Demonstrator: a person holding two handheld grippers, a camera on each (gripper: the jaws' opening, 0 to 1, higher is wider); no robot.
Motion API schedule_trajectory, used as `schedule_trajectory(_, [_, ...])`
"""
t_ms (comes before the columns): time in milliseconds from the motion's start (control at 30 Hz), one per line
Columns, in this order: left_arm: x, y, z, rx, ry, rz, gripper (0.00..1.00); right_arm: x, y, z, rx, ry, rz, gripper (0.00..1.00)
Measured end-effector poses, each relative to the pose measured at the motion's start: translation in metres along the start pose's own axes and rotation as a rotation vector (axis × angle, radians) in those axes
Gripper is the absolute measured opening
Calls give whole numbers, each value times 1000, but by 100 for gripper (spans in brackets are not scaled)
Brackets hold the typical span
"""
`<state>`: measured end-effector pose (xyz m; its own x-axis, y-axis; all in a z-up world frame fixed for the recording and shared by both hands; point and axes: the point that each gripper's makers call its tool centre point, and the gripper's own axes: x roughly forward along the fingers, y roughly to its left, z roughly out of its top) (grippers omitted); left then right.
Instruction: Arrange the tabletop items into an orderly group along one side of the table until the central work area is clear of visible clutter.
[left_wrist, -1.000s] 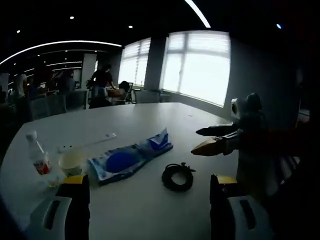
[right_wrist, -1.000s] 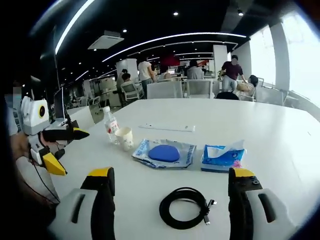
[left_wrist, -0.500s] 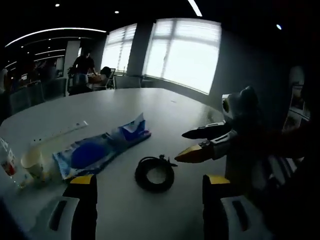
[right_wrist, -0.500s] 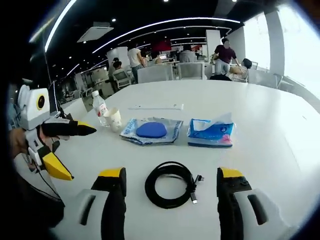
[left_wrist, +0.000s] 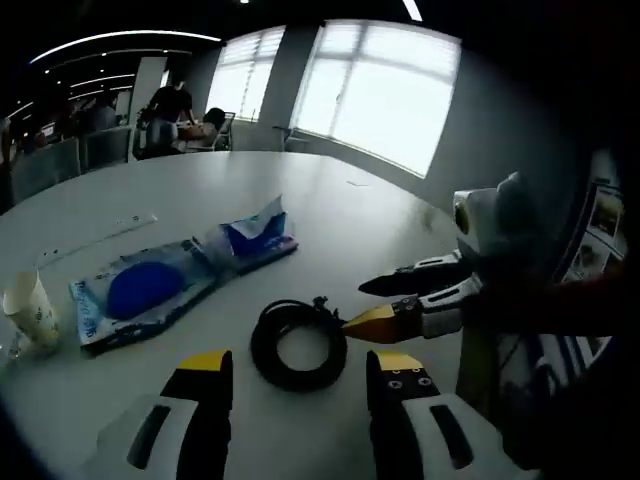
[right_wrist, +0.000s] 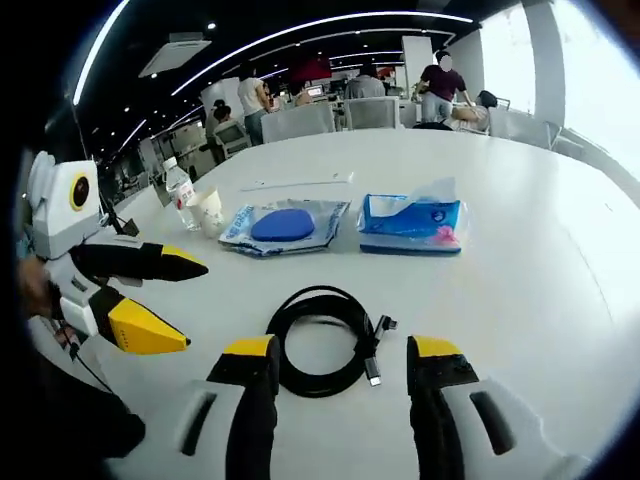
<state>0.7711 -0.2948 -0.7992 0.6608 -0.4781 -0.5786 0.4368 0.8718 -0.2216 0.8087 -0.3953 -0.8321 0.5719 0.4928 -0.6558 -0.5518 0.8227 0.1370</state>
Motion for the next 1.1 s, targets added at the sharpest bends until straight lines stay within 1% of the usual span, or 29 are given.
schedule_trajectory(200, [16, 6, -10, -10, 47, 20, 45, 8, -1, -8, 2, 31, -1, 37])
schedule_trajectory(233, [20, 8, -13, -16, 61, 23, 43, 14, -3, -13, 8, 36, -1, 37])
schedule_trajectory(333, [30, 11, -19, -32, 86, 33, 41, 16, -5, -14, 24, 45, -8, 34])
schedule_trajectory(433, [40, 13, -28, -42, 120, 40, 38, 19, -10, -16, 66, 49, -18, 30])
schedule_trajectory(500, [43, 13, -31, -53, 132, 46, 37, 25, -15, -19, 83, 49, -30, 28])
schedule_trajectory(567, [48, 15, -34, -62, 141, 54, 34, 24, -15, -17, 114, 42, -32, 27])
schedule_trajectory(667, [52, 13, -34, -79, 141, 59, 33, 28, -17, -18, 121, 47, -44, 24])
schedule_trajectory(733, [55, 13, -36, -86, 150, 65, 32, 29, -16, -17, 126, 45, -44, 22])
schedule_trajectory(833, [59, 16, -41, -118, 160, 85, 30, 32, -15, -17, 128, 48, -47, 21])
schedule_trajectory(900, [61, 16, -41, -143, 154, 91, 29, 32, -16, -17, 129, 47, -51, 19])
schedule_trajectory(1000, [63, 17, -42, -158, 150, 102, 26, 36, -17, -21, 132, 57, -59, 18])
schedule_trajectory(1067, [65, 20, -39, -146, 127, 119, 22, 36, -17, -22, 141, 61, -59, 16])
schedule_trajectory(1100, [66, 19, -40, -155, 140, 122, 21, 37, -17, -24, 138, 63, -62, 15])
